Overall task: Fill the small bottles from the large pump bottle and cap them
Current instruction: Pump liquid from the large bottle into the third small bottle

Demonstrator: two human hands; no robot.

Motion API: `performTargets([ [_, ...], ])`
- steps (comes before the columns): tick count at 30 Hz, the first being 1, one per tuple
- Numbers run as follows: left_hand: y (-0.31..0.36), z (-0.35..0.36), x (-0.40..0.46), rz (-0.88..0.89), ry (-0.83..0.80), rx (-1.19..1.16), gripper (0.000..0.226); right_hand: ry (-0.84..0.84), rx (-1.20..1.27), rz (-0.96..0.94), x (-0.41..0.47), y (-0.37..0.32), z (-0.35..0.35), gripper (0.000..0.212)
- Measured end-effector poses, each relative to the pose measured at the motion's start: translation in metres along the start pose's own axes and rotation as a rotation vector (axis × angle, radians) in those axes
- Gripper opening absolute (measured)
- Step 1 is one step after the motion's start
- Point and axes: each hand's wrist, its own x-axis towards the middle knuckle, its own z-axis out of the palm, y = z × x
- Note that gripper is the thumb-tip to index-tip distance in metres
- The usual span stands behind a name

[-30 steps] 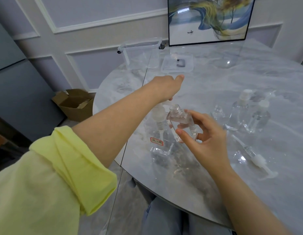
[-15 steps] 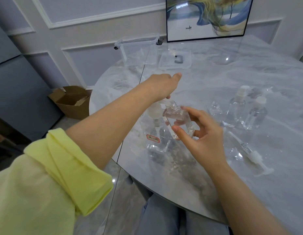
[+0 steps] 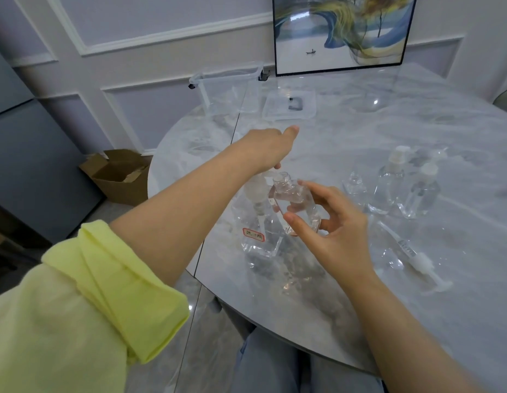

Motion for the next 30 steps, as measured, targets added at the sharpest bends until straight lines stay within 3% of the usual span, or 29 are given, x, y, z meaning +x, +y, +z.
performTargets([
  [13,-0.0047,0.0017,0.0028,-0.033,-0.044,-0.068,0.074,-0.004,0.002,0.008,0.0001,-0.0001,-0.0013,0.052],
  [30,-0.007,0.0025,0.003,-0.033,-0.045,-0.085,0.066,-0.005,0.014,0.016,0.0,0.0004,-0.0008,0.053],
])
